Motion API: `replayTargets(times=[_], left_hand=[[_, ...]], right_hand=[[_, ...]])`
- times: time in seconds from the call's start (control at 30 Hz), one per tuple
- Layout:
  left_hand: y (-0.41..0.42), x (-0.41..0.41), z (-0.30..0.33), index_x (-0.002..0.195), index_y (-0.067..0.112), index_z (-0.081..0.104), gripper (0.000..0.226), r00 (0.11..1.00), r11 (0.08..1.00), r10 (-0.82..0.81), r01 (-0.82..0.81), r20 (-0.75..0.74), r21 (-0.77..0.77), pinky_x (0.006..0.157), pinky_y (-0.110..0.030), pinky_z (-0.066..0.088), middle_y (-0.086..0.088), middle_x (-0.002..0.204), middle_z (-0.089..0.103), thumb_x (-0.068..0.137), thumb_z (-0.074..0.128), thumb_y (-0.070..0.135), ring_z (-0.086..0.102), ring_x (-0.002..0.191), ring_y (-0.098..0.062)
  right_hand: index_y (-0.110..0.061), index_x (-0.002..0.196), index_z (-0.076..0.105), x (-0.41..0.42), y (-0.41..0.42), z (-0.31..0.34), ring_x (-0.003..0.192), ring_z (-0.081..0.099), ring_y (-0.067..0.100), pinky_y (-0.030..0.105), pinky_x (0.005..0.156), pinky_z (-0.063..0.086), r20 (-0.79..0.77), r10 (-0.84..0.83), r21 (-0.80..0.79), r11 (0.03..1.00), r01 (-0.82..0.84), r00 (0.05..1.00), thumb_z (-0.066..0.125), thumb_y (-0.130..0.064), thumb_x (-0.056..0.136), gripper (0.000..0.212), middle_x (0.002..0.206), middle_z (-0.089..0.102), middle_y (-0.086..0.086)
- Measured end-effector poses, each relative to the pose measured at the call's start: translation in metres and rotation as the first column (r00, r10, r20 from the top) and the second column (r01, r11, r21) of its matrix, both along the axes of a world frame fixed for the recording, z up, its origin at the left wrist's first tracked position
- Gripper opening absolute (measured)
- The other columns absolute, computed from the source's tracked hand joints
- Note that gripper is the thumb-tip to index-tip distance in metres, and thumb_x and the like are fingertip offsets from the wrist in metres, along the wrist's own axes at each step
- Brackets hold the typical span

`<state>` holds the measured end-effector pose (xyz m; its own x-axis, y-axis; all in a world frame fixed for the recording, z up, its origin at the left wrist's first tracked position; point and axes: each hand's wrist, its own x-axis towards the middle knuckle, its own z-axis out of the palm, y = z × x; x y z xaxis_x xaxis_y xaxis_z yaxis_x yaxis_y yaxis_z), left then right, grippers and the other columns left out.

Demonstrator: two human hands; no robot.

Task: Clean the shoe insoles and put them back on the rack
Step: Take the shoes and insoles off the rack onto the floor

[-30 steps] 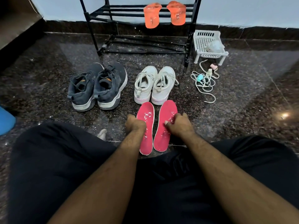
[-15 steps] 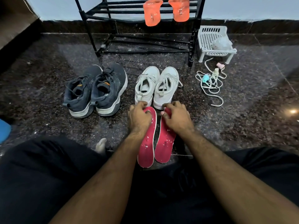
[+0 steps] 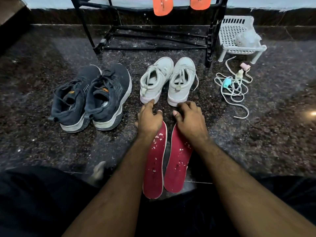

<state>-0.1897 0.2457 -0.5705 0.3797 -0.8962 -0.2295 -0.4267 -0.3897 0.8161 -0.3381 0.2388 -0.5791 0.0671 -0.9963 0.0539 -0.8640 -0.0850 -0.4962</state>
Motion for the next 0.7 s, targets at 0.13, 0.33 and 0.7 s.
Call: replayTargets(times=[0.13,0.33,0.7], left_hand=[[0.001,-0.001,0.001,0.147,0.027,0.045,0.055,1.0,1.0,0.016,-0.016,-0.022,0.0,0.119,-0.053,0.027,0.004,0.151,0.048,0.095,0.061,0.028,0.043,0.139,-0.02],[0.022,-0.005,0.018,0.14,0.026,0.053,0.046,0.989,0.997,-0.071,0.069,0.131,0.021,0.116,-0.051,0.03,0.002,0.144,0.054,0.095,0.063,0.027,0.047,0.132,-0.021],[0.101,-0.021,0.039,0.154,0.014,0.017,0.121,0.885,0.907,-0.207,0.014,0.417,0.42,0.105,-0.052,0.041,-0.021,0.154,0.024,0.065,0.085,0.061,0.024,0.144,-0.036]], right_hand=[[-0.017,0.135,0.053,0.001,0.002,0.002,0.118,0.048,0.032,0.048,0.101,0.044,0.024,-0.018,0.028,0.999,0.017,1.0,0.051,-0.046,0.097,0.047,0.134,0.047,0.008],[-0.016,0.135,0.052,-0.008,0.023,0.023,0.119,0.047,0.032,0.043,0.102,0.042,0.06,-0.133,0.058,0.99,0.13,0.989,0.052,-0.045,0.097,0.048,0.13,0.045,0.013],[-0.008,0.151,0.016,-0.011,0.099,0.048,0.133,0.043,0.04,0.043,0.106,0.04,-0.075,-0.203,0.505,0.837,0.212,0.976,0.071,-0.045,0.087,0.092,0.148,0.023,0.02]])
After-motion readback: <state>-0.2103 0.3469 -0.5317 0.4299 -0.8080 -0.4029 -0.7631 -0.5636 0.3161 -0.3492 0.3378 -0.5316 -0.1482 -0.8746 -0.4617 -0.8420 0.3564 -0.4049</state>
